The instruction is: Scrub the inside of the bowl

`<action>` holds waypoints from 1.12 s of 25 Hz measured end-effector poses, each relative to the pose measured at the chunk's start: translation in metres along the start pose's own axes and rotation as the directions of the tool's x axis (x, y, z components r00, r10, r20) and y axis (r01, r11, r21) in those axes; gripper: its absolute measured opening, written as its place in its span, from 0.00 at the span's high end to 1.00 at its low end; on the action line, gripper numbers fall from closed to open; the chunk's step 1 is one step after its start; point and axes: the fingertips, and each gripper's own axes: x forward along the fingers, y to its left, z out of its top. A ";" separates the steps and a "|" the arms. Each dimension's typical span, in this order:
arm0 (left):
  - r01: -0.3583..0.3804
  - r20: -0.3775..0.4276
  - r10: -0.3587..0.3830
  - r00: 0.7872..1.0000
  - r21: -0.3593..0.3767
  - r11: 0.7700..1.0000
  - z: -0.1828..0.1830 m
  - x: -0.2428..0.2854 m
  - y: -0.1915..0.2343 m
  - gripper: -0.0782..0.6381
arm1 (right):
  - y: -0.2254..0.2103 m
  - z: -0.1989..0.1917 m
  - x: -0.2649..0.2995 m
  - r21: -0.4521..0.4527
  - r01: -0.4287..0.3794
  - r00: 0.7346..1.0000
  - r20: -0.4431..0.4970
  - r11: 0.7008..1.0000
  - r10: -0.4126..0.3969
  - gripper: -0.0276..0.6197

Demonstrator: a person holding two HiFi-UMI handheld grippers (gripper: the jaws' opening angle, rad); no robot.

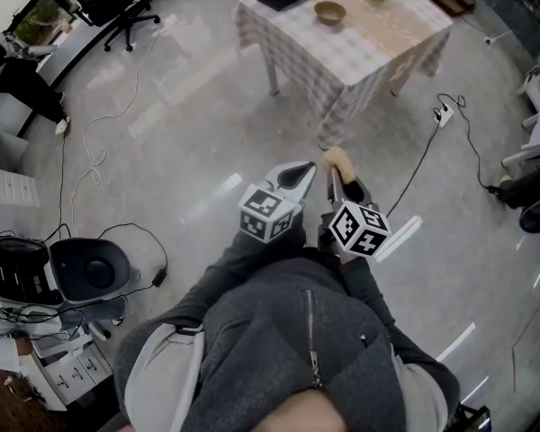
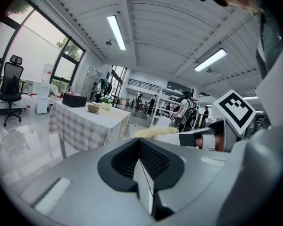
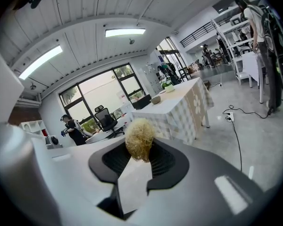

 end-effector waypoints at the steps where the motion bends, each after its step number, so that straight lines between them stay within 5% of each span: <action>1: -0.001 -0.001 0.001 1.000 0.000 1.000 0.000 -0.001 0.000 0.88 | 0.001 0.000 0.000 -0.001 -0.001 1.000 0.000 1.000 0.001 0.79; 28: 0.043 -0.011 -0.043 0.999 0.002 0.999 0.031 0.077 0.058 0.88 | -0.031 0.046 0.077 -0.007 0.052 0.999 0.001 0.999 -0.052 0.79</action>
